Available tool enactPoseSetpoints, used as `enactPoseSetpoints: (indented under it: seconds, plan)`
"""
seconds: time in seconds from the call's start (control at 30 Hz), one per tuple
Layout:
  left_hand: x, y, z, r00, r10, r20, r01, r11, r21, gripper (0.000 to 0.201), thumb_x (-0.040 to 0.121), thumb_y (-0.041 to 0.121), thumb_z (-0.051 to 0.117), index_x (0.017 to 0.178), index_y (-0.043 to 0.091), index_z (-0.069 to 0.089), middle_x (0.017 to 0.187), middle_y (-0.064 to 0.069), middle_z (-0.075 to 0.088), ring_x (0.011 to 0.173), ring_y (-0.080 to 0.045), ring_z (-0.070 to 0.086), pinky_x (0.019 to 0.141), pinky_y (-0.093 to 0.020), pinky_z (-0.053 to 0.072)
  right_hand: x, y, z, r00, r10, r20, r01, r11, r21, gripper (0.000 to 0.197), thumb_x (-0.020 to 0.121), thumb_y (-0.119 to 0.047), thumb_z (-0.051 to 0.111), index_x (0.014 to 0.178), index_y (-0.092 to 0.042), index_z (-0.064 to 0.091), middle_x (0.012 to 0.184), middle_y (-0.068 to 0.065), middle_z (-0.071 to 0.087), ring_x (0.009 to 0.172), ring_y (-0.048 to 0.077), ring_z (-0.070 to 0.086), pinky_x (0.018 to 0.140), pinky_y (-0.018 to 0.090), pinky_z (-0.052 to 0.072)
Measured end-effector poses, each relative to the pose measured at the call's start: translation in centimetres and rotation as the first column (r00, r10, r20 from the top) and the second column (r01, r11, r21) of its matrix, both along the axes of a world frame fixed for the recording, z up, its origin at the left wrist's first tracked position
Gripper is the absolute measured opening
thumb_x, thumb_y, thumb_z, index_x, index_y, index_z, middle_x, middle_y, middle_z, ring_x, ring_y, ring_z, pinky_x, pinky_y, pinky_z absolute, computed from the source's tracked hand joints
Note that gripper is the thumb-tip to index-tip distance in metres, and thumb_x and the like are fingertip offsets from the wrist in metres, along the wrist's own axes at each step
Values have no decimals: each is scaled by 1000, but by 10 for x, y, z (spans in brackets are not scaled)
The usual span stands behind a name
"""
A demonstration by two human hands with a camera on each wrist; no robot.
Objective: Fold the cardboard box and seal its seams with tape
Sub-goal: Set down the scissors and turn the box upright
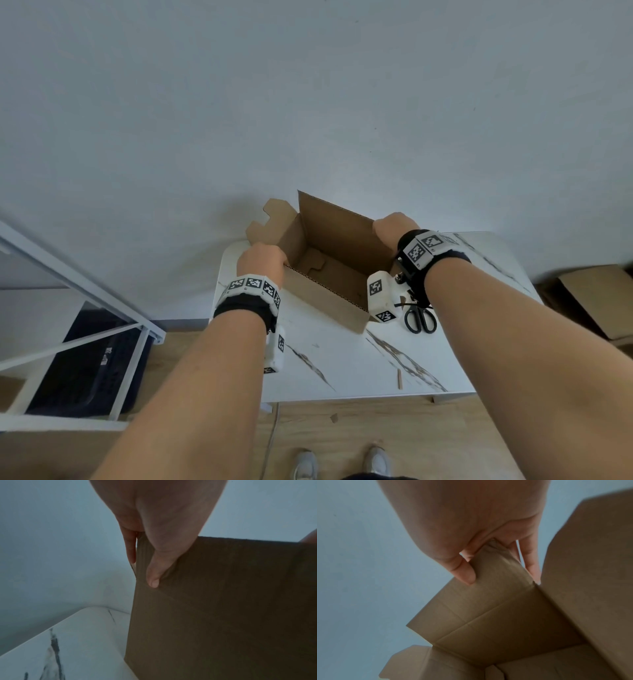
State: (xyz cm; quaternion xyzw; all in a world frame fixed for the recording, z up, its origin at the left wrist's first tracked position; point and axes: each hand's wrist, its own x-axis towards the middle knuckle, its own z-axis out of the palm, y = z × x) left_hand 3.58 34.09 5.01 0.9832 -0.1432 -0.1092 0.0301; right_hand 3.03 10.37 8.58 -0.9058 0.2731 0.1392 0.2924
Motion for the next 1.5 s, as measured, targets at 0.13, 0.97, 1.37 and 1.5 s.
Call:
enactPoseSetpoints:
  seconds: [0.13,0.97,1.37,1.5]
  plan:
    - [1,-2,4,1000,21,16,-21,1000,2,40,76,-6,45,88,21,72,98,-6,64,79,-24,55,66,-27,40,-6,0,-9,1000,-14,-18,14,1000,-21,33,97,-15,37,64,-13,37,75,6,46,71,22,45,65,28,36]
    - [33,5,6,967,186,173,-166,979,-122,33,86,-11,39,111,4,54,114,-17,53,112,-33,46,79,-37,42,-20,30,-26,945,-34,324,-9,991,131,55,86,-7,40,135,-32,44,126,-1,57,94,17,52,76,27,42]
    - [29,1,10,939,42,341,-1,993,-118,54,76,1,48,128,15,49,126,-9,51,121,-30,42,105,-41,30,-35,28,-32,928,-147,343,110,986,124,56,88,-6,42,140,-27,41,138,3,49,108,21,55,79,29,45]
    - [14,-29,18,897,-88,433,174,971,-164,51,78,-1,47,126,14,53,126,-6,52,122,-27,42,110,-38,28,-55,3,-37,921,-217,324,193,976,106,51,89,-6,42,137,-23,46,138,6,49,104,22,56,78,28,42]
